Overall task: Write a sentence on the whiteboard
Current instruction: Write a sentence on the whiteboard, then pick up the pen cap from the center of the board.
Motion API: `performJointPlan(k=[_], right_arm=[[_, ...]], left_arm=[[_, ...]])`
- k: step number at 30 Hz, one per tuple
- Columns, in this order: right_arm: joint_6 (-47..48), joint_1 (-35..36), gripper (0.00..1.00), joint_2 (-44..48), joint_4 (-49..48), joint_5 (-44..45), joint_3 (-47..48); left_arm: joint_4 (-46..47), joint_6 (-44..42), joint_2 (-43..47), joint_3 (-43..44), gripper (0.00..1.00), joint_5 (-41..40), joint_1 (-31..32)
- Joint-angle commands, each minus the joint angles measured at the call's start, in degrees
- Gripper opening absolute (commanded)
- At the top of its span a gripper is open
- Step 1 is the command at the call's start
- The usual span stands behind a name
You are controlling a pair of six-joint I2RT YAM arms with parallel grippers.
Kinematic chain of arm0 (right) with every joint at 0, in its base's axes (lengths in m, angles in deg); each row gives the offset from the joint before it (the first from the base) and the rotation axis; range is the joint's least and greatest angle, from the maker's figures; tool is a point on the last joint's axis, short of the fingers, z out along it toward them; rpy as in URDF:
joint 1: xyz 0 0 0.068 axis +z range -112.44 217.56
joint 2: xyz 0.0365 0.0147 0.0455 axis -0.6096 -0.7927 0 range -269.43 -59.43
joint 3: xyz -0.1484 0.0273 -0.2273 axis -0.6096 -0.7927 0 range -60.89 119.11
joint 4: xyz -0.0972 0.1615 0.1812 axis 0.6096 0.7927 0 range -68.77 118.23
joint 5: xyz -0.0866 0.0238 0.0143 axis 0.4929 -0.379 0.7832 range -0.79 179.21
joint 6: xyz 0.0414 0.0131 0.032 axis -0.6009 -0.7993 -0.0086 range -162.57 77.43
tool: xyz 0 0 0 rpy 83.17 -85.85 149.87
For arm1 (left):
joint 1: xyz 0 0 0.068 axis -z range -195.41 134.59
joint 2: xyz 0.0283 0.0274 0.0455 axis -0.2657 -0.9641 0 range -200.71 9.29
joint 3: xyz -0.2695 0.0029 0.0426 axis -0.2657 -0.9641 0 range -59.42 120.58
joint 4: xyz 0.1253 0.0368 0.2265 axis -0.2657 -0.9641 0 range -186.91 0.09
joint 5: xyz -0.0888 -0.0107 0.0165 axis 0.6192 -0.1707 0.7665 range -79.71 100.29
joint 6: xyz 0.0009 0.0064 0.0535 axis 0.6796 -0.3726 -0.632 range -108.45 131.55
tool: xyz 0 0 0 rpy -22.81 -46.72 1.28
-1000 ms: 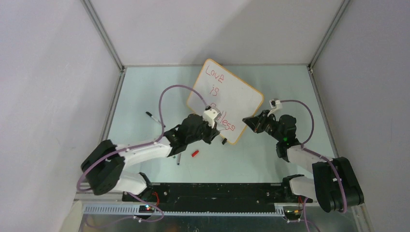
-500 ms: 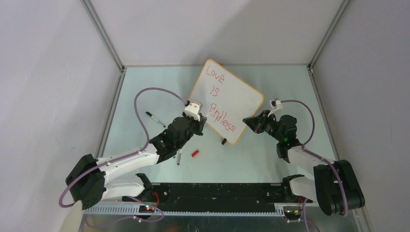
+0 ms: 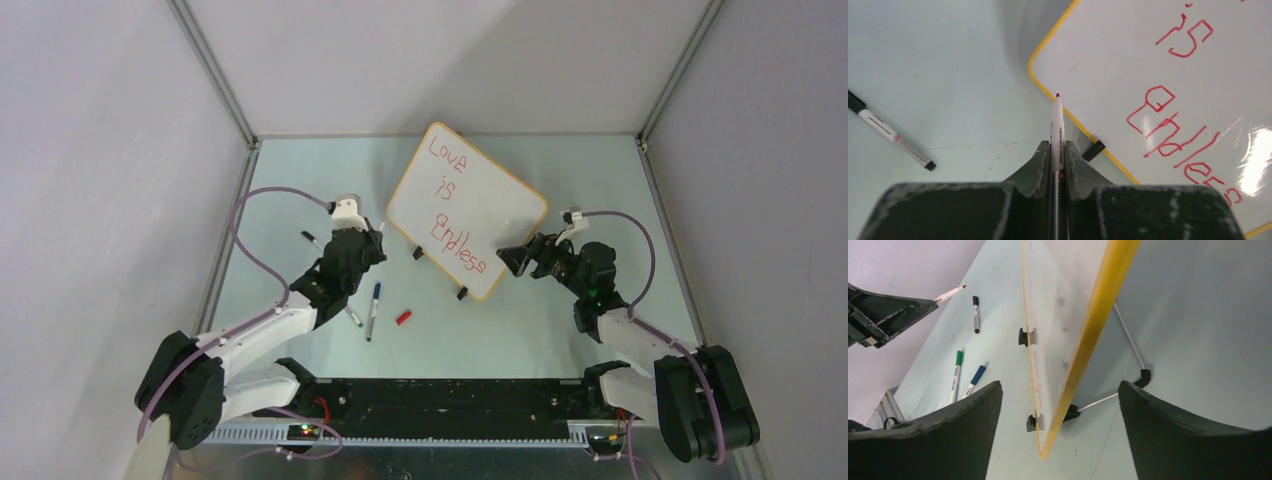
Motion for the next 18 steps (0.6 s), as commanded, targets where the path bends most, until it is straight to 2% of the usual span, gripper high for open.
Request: performJointPlan(k=[1,6,11,14,15,18], right_arm=[[1.3,0.4,0.97,2.7,0.0,3.7,-0.5],[1.4,0.2,0.99,9.3,2.9,10.4,-2.7],[1.6,0.5,0.99,23.4,6.9,19.7,-6.8],[1.3,2.0,0.99,32.1,18.0,28.7,-5.9],[1.7,3.3,0.99,36.5,25.2,29.7,-4.8],[5.3,8.0,0.99,44.6,37.9,31.2,0.8]], left_arm=[[1.1,2.9,2.5,-0.2,0.00,2.5,0.0],[1.7,2.6,4.7,-1.2,0.00,2.5,0.0],[1.2,2.0,7.7,-1.9,0.00,2.6,0.0],[-0.2,1.8,9.5,-2.2,0.00,3.0,0.0],[-1.1,1.9,11.0,-2.1,0.00,3.6,0.0],[-6.5,3.0,17.3,-2.6,0.00,6.7,0.0]])
